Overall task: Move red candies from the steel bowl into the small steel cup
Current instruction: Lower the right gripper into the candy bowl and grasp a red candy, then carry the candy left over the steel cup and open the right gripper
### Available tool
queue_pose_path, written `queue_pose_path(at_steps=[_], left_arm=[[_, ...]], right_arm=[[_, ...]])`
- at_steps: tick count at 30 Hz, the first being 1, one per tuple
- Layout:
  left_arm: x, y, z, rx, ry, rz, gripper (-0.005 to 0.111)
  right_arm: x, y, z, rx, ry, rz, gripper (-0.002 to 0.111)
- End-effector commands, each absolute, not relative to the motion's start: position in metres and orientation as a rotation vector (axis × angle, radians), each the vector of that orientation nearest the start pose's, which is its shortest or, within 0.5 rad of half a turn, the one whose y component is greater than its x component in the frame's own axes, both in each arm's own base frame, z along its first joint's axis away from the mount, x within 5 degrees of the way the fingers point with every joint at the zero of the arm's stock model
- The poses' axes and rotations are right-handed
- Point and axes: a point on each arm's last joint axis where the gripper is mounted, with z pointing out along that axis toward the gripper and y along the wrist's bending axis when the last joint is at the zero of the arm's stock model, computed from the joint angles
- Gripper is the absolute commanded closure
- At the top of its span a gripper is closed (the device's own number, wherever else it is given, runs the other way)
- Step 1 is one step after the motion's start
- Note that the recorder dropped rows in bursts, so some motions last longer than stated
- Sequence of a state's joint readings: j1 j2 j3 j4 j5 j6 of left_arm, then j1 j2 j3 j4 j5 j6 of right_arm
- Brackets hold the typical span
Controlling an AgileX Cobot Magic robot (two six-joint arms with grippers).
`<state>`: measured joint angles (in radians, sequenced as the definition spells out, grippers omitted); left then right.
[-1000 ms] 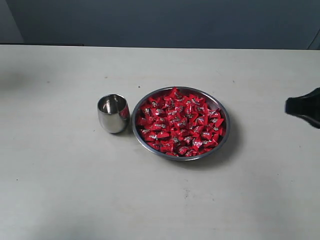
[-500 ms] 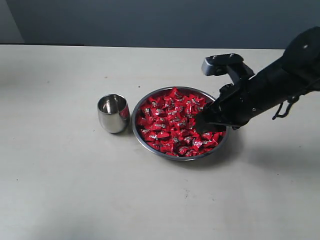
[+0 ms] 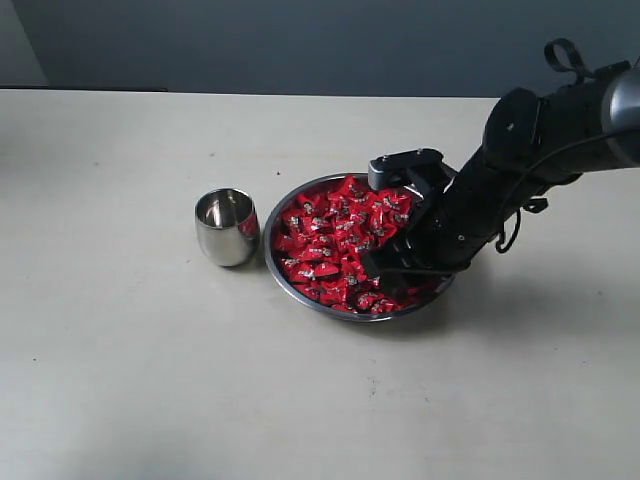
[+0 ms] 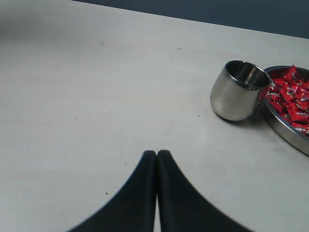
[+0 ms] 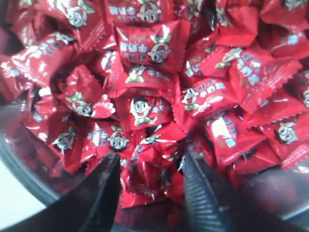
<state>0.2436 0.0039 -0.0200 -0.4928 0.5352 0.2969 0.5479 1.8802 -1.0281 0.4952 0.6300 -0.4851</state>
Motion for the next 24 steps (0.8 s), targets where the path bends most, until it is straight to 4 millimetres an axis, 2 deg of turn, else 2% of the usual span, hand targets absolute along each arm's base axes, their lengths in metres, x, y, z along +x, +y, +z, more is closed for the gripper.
queue_pose_path(at_steps=[1, 6, 10, 14, 24], left_arm=[[0.051, -0.010, 0.178, -0.213, 1.920, -0.162, 0.106], [0.051, -0.010, 0.178, -0.213, 1.920, -0.162, 0.106], [0.051, -0.010, 0.178, -0.213, 1.920, -0.162, 0.106], [0.051, -0.010, 0.178, -0.213, 1.920, -0.162, 0.106], [0.051, -0.010, 0.178, -0.213, 1.920, -0.162, 0.106]], right_arm=[[0.275, 0.199, 0.134, -0.945, 2.813, 0.501, 0.072], [0.275, 0.200, 0.134, -0.944, 2.815, 0.504, 0.107], [0.275, 0.199, 0.136, -0.945, 2.813, 0.506, 0.109], [0.274, 0.200, 0.148, -0.951, 2.793, 0.522, 0.109], [0.278, 0.208, 0.216, -0.997, 2.658, 0.605, 0.109]])
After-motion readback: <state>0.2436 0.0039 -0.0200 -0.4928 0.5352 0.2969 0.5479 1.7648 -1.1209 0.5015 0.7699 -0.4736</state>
